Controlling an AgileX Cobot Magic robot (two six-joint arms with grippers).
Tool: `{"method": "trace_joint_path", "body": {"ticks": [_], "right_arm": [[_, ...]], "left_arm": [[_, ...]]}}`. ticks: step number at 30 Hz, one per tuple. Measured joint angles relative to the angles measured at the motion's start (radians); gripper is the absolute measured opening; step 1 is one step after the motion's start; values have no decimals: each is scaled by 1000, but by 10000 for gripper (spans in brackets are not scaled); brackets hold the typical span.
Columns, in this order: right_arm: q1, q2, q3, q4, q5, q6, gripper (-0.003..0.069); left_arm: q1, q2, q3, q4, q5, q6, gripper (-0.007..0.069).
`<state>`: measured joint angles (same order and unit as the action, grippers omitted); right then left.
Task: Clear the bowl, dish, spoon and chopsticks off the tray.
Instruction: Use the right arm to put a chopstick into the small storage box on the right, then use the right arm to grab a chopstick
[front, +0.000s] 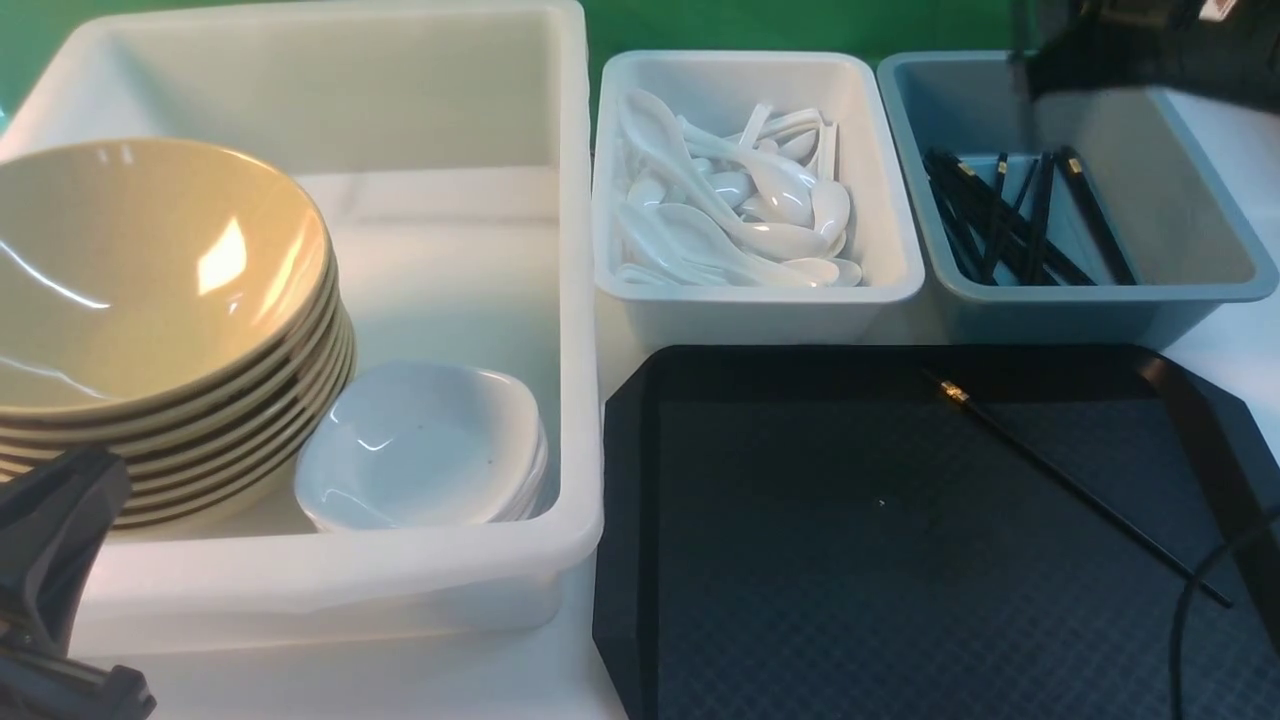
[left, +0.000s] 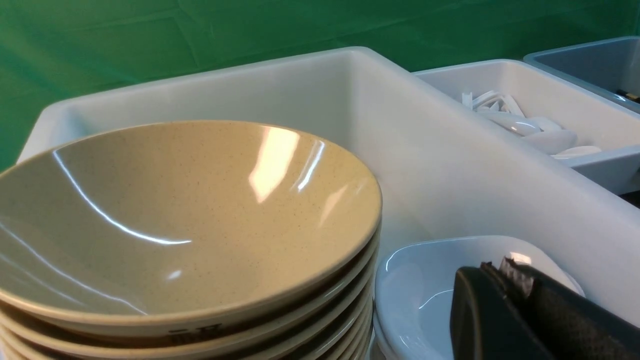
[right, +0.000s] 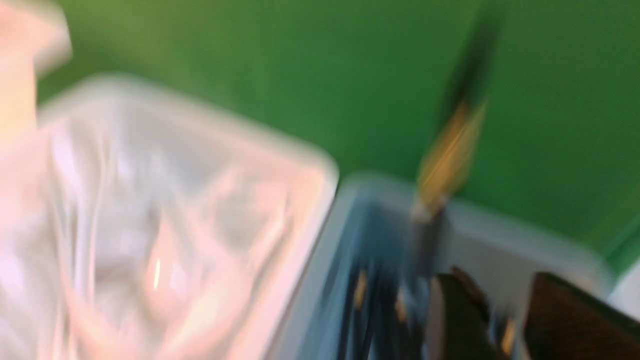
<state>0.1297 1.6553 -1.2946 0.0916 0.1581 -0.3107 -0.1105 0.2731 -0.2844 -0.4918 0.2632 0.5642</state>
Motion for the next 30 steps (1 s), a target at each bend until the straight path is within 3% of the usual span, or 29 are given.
{"method": "trace_joint_path", "body": {"ticks": [3, 5, 7, 10, 14, 21, 24, 28, 30], "right_arm": [[-10, -3, -43, -6, 288, -1, 371], [-10, -7, -55, -7, 396, -4, 380], [-2, -9, -55, -7, 626, -10, 384], [4, 13, -8, -6, 740, -16, 382], [10, 73, 85, -10, 743, -31, 383], [10, 223, 124, -10, 594, -38, 360], [10, 245, 113, -15, 571, -45, 302], [29, 244, 106, -23, 591, -57, 97], [51, 233, 107, -23, 617, -63, 71]], "left_arm": [[0, 0, 0, 0, 10, 0, -11], [0, 0, 0, 0, 10, 0, -11], [0, 0, 0, 0, 9, 0, -11], [0, 0, 0, 0, 10, 0, -11], [0, 0, 0, 0, 7, 0, -11], [0, 0, 0, 0, 6, 0, -11], [0, 0, 0, 0, 5, 0, -11], [0, 0, 0, 0, 6, 0, -11], [0, 0, 0, 0, 6, 0, -11]]}}
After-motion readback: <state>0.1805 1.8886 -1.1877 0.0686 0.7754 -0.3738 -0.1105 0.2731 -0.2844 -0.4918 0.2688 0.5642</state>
